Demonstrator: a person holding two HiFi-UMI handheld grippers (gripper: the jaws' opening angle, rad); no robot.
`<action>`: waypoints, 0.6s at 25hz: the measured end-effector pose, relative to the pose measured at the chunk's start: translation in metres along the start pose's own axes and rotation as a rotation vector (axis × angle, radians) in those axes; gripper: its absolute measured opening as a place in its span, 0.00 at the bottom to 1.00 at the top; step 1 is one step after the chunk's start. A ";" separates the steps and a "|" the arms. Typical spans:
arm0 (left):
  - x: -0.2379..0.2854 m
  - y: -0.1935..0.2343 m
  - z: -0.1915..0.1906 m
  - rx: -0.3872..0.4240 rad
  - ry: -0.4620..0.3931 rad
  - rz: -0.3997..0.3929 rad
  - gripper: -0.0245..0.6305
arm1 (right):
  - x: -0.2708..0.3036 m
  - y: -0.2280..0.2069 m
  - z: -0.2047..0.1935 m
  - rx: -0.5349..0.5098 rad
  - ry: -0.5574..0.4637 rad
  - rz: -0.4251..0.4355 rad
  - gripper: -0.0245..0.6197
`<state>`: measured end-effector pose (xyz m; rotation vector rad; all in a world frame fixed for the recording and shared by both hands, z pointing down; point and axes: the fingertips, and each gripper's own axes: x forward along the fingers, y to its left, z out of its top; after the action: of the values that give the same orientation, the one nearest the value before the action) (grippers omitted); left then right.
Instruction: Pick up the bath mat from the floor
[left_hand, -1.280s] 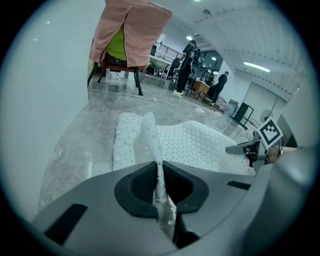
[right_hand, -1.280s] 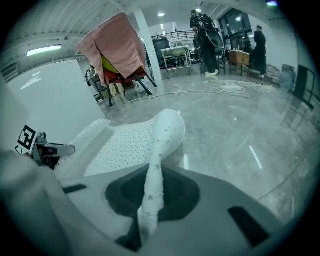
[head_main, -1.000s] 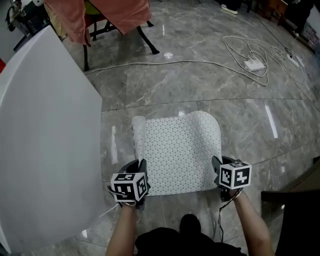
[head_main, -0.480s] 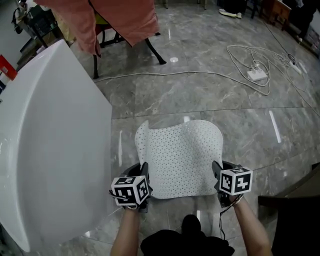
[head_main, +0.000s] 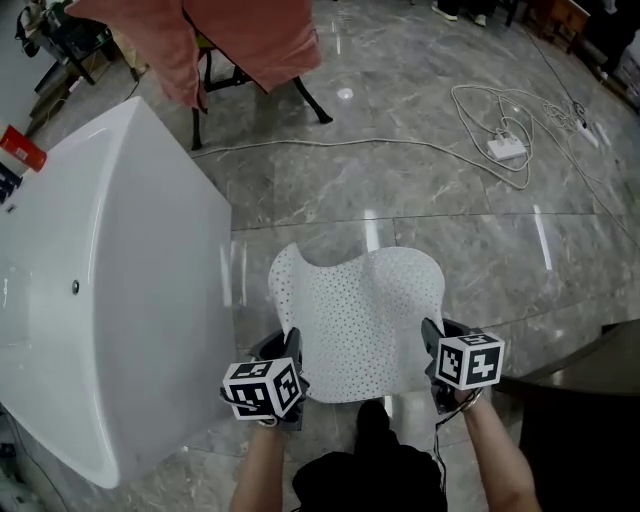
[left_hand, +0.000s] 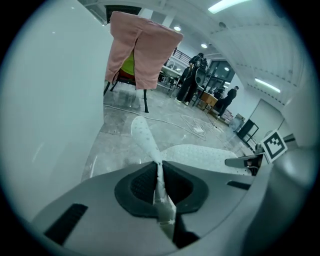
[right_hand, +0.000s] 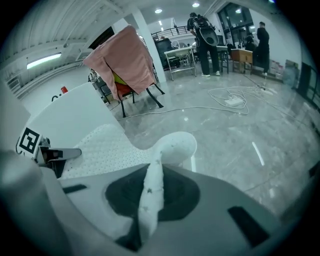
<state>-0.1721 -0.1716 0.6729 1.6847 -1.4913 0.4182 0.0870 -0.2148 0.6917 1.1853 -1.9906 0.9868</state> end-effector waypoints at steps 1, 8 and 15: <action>-0.014 -0.004 0.007 -0.010 0.003 0.005 0.06 | -0.012 0.006 0.005 0.005 0.008 0.004 0.07; -0.119 -0.048 0.072 -0.025 0.008 0.022 0.06 | -0.114 0.046 0.062 0.031 0.022 0.013 0.07; -0.210 -0.089 0.148 -0.011 -0.019 0.034 0.06 | -0.215 0.076 0.131 0.080 -0.026 0.034 0.07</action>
<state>-0.1792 -0.1491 0.4024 1.6607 -1.5347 0.4122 0.0896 -0.2042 0.4289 1.2163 -2.0149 1.0818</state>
